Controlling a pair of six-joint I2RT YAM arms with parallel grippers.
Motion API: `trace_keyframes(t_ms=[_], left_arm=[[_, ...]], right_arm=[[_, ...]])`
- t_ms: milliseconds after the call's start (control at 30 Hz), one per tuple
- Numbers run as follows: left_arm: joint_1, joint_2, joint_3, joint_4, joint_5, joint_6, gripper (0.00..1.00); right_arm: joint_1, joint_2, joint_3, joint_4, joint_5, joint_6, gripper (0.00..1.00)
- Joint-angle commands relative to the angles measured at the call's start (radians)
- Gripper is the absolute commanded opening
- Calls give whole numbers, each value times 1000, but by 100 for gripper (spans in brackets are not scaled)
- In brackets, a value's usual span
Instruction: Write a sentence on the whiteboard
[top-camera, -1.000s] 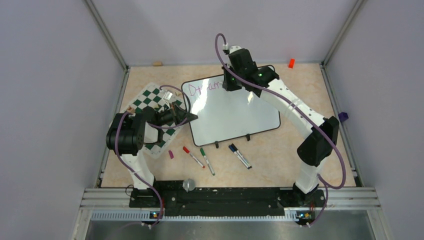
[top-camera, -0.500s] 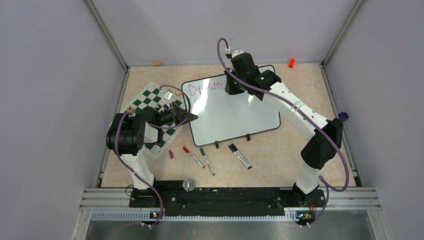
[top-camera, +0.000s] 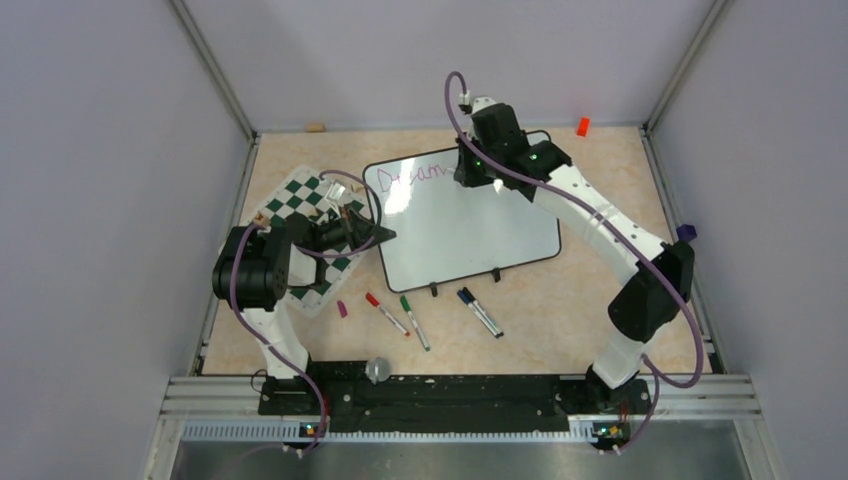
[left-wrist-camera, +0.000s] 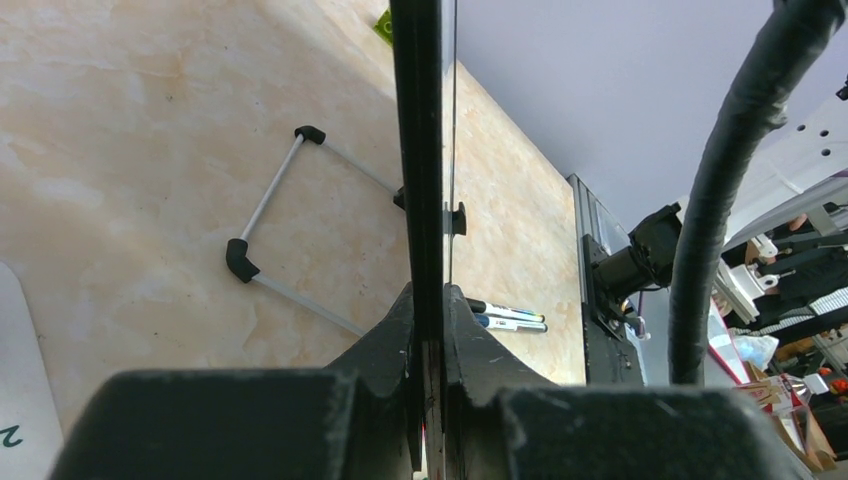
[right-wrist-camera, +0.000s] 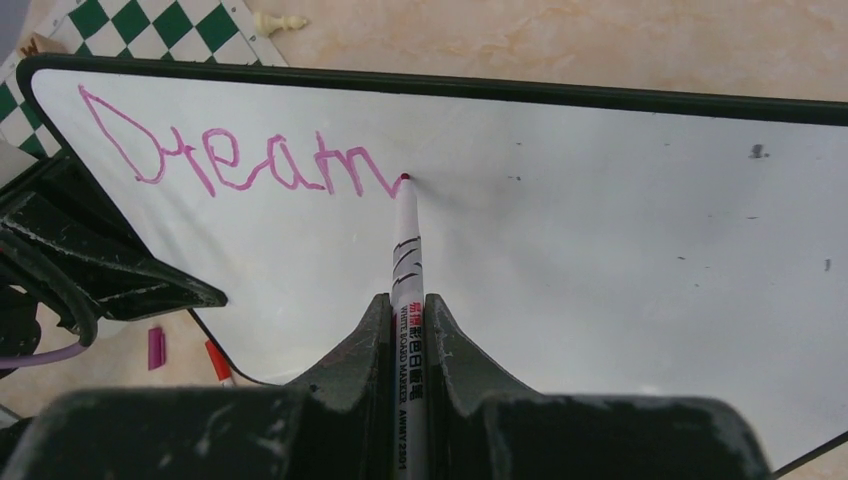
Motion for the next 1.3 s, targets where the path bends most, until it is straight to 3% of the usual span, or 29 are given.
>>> trace_keyframes(t_ms=[0,567,767,1267], left_arm=[[0,9,11,121,61,80,0],[7,8,-26,111,20,174,0],[7,43,22,121,83,126,0],[6,18,-21,121,90,172,0]], right_arm=[[-54,-123,-69,140,-10,13,0],[-69,-266,-212,208,19,-25,0],[-67,-269,-223,208,17,-29,0],[-67,-252,-244,246,-75,-7,0]])
